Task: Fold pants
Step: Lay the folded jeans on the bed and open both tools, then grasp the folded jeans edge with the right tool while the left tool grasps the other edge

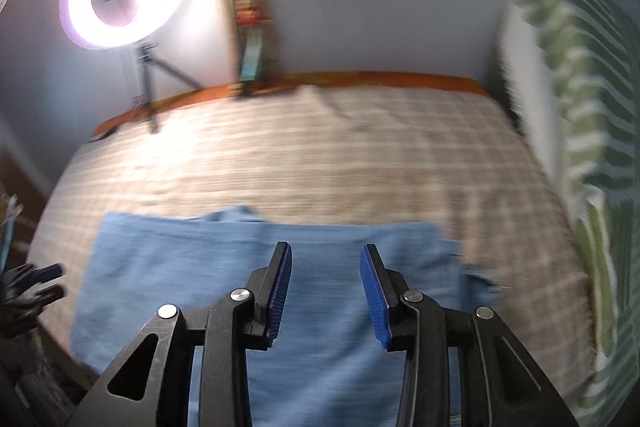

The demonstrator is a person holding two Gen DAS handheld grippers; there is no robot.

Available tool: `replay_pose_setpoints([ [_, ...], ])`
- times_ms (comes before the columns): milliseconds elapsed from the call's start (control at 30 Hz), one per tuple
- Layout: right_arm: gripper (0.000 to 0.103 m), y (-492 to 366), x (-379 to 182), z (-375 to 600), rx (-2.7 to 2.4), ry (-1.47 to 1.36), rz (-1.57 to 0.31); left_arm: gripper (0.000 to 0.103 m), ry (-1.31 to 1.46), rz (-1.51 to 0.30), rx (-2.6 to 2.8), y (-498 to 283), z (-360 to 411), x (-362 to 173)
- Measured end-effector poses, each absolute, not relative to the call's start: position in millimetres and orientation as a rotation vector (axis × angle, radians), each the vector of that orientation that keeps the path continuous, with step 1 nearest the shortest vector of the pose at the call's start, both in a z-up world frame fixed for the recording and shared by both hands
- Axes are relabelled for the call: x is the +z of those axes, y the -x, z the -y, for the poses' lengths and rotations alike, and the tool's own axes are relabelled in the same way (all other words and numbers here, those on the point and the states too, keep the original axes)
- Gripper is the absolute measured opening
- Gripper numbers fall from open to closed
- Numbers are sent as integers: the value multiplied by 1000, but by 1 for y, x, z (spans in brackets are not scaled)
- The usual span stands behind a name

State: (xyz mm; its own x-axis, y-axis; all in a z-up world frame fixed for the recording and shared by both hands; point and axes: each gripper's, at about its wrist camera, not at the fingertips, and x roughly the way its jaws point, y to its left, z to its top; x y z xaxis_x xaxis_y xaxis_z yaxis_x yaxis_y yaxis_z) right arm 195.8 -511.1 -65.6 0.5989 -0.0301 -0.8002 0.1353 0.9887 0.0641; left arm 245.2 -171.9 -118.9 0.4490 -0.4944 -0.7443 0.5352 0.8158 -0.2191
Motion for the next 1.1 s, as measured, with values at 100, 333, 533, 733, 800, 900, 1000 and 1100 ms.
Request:
replay_pose_setpoints([
  [100, 37, -207, -65, 458, 17, -104, -922, 40, -40, -930, -627, -232, 164, -133],
  [333, 37, -239, -85, 340, 265, -78, -997, 40, -20, -966, -615, -217, 153, -158],
  [533, 40, -271, -112, 260, 371, -31, -1095, 40, -25, -931, -624, -209, 148, -160],
  [733, 48, -312, -140, 220, 317, -9, -1241, 40, 11, -919, -642, -208, 144, -161],
  [800, 48, -320, -147, 209, 283, 30, -1275, 40, 38, -925, -651, -210, 142, -163],
  [900, 48, -331, -155, 198, 233, 59, -1336, 40, 56, -926, -662, -211, 141, -163],
  [1000, 48, -339, -161, 188, 201, 110, -1384, 40, 62, -919, -676, -210, 143, -162],
  [1100, 49, -346, -174, 174, 169, 187, -1439, 40, 63, -914, -693, -206, 146, -160],
])
